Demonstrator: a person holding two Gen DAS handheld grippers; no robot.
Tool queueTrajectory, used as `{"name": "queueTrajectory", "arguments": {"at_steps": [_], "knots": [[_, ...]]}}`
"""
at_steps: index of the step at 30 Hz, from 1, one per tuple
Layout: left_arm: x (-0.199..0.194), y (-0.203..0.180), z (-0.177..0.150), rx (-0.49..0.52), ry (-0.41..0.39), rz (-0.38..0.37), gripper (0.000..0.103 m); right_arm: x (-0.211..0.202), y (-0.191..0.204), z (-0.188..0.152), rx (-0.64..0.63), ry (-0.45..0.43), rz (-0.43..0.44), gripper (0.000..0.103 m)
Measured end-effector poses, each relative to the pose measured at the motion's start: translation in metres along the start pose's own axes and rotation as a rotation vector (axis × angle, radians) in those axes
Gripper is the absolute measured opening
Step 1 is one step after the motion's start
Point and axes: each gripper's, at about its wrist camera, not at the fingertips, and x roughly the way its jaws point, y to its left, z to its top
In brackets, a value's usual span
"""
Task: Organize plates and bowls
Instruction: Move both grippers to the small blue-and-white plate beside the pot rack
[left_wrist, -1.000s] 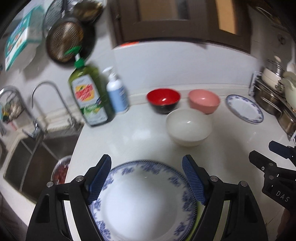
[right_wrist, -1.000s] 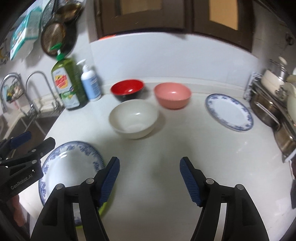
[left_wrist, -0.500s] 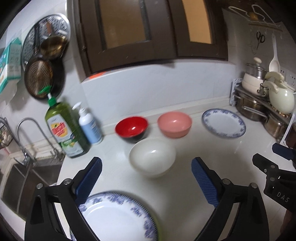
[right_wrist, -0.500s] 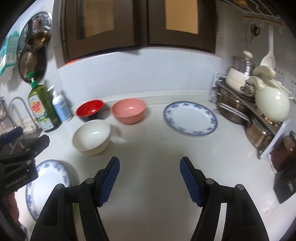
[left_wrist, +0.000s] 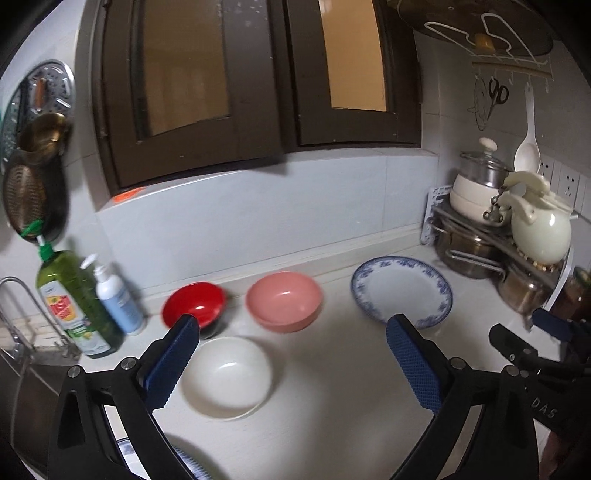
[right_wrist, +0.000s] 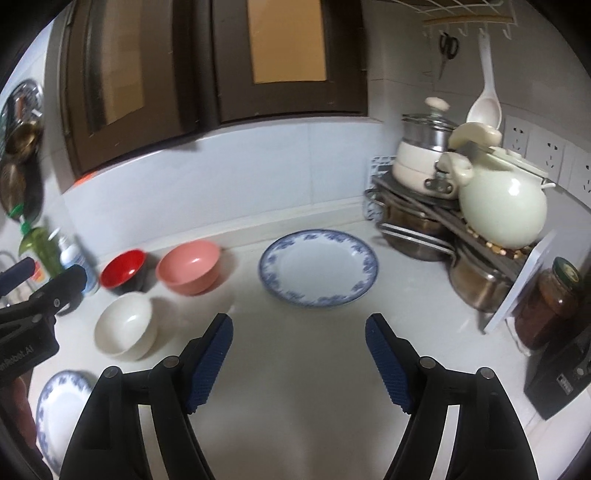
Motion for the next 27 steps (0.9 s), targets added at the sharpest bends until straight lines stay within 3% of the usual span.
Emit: {"name": "queueTrajectory", "arguments": {"at_steps": [12, 27], "knots": [[0.075, -0.055, 0.03, 0.027, 0.053, -0.052, 0.103, 0.053, -0.047, 0.03, 0.039, -0.01, -0.023, 0.075], [0.18, -0.113, 0.035, 0.048, 0.134, -0.104, 0.099, 0.148, -0.099, 0.039, 0.106, 0.035, -0.077, 0.075]]}}
